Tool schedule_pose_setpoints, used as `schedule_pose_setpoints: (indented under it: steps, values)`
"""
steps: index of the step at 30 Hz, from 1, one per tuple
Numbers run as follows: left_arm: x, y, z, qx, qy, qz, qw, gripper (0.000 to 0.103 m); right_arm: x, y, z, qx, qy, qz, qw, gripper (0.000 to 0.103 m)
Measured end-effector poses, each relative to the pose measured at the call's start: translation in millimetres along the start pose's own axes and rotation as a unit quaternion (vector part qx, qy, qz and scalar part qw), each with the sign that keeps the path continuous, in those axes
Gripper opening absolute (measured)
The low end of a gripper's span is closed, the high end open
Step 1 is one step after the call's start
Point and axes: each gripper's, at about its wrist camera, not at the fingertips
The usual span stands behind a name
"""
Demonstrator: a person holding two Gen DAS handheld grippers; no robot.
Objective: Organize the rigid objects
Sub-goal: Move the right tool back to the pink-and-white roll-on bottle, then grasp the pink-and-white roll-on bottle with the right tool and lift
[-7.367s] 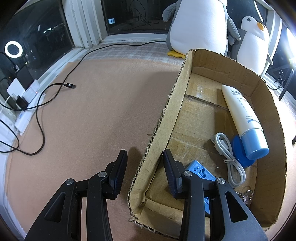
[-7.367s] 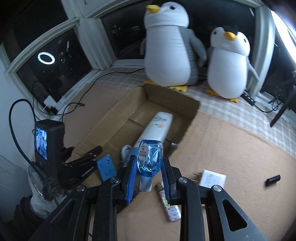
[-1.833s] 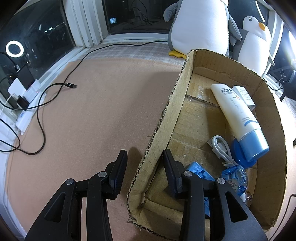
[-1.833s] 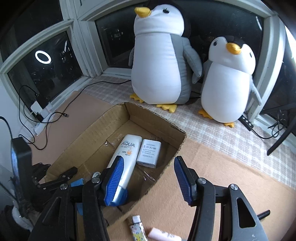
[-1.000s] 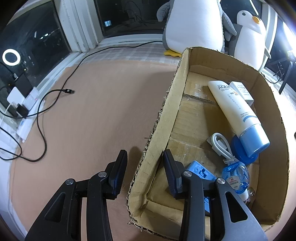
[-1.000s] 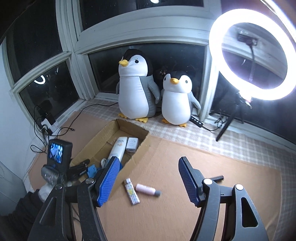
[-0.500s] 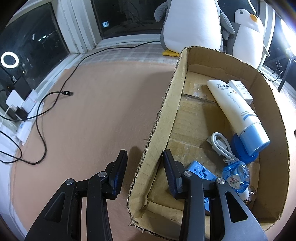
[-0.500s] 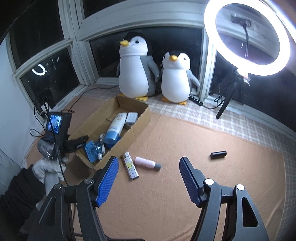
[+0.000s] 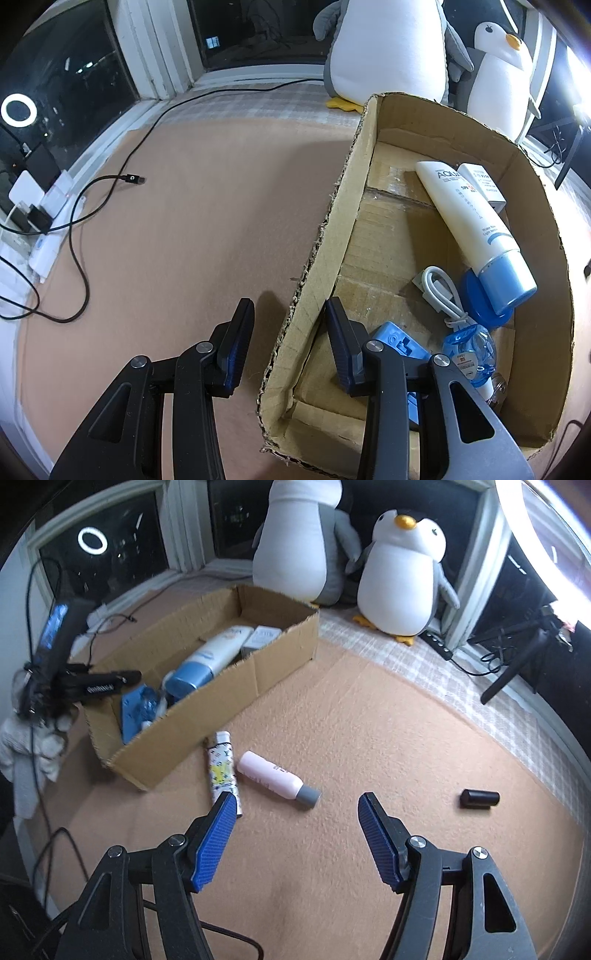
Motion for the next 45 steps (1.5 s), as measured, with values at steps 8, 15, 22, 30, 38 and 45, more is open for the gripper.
schedule_pose_setpoints:
  steps: [8,15,22,30,38,45]
  values:
    - [1,-1,-1,-0.010,-0.002,0.001,0.9999,0.038,41,-1,-13,-0.032,-0.030,-0.010,0.999,0.064]
    - [1,-2,-1,-0.012,-0.003,0.002,0.9999,0.038,60,-2,-19,-0.049,-0.041,-0.009,0.998,0.064]
    - [2,-3,0,-0.018,-0.003,0.006,0.9998,0.038,69,-3,-23,-0.044,-0.047,-0.008,0.998,0.051]
    - [2,-4,1,-0.020,-0.001,0.008,0.9998,0.038,72,1,-23,-0.023,-0.048,-0.015,0.998,0.030]
    - [2,-5,1,-0.018,-0.001,0.011,0.9998,0.038,69,3,-22,0.001,-0.042,-0.010,0.999,0.018]
    - [2,-4,1,-0.018,-0.001,0.012,0.9998,0.038,62,10,-18,0.045,-0.027,-0.019,0.998,0.018]
Point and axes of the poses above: each gripper's, at about its wrist camera, not at the fingertips, and x roughly the way its jaws point, y to its right, z to its underside, and after that the axes turned 4 degrees about -y, right-handed
